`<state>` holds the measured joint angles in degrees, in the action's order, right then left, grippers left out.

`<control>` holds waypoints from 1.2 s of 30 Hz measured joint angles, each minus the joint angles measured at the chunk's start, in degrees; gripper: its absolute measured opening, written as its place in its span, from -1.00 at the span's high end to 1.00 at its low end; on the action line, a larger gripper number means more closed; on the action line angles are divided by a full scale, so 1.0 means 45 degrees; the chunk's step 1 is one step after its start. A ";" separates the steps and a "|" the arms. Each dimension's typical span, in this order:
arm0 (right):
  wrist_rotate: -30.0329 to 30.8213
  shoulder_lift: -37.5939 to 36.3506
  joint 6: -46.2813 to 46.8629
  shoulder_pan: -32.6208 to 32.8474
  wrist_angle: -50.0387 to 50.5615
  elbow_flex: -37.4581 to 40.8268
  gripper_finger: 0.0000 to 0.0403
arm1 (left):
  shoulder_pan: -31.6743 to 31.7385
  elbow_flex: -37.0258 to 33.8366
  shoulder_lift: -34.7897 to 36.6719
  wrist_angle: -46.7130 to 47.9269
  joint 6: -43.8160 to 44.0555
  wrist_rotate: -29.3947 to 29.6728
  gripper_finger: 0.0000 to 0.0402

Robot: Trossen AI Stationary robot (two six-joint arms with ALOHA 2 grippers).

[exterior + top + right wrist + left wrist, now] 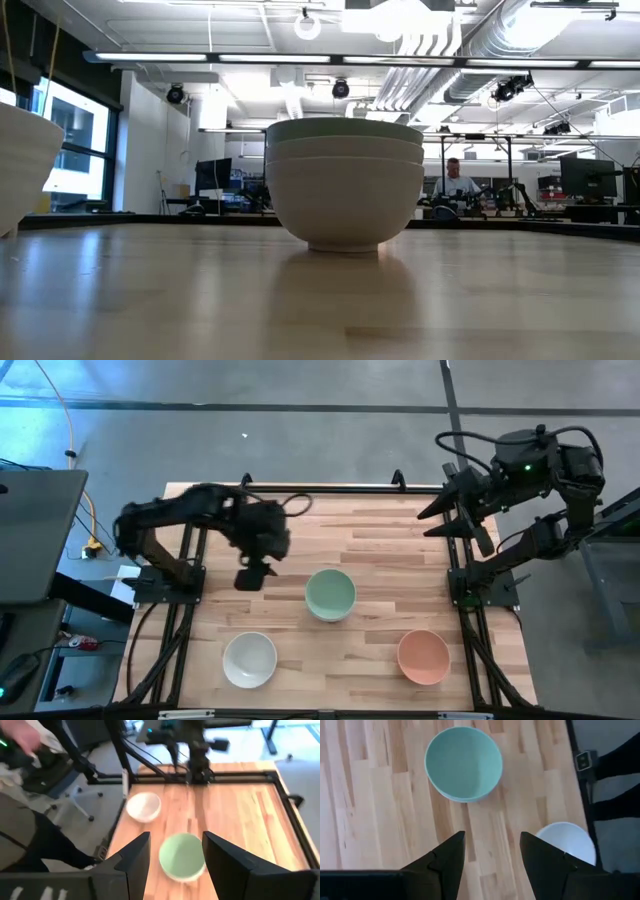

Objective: Nest bowls inside each other
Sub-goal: Stack the white bowl on the light green bowl

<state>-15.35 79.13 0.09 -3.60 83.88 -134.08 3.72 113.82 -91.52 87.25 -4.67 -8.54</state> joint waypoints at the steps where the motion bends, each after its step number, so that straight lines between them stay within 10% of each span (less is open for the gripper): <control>1: 0.0089 0.0000 -0.0003 0.0000 0.0125 0.0000 0.15 | -0.0059 -0.0005 0.0202 -0.0016 0.0001 -0.0010 0.10; 23: -0.0060 -0.0005 -0.0797 0.0143 -0.2087 0.0000 0.15 | -0.3092 -0.0135 0.3631 -0.2788 0.2679 0.1901 0.10; 36: -0.0065 -0.0005 -0.1121 0.1188 -0.2828 0.0000 0.15 | -0.5233 -0.4857 0.5570 -0.2460 0.5905 0.4096 0.10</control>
<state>-15.64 79.11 -4.95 1.75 71.15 -134.08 -19.83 91.96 -66.45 76.17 21.90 9.90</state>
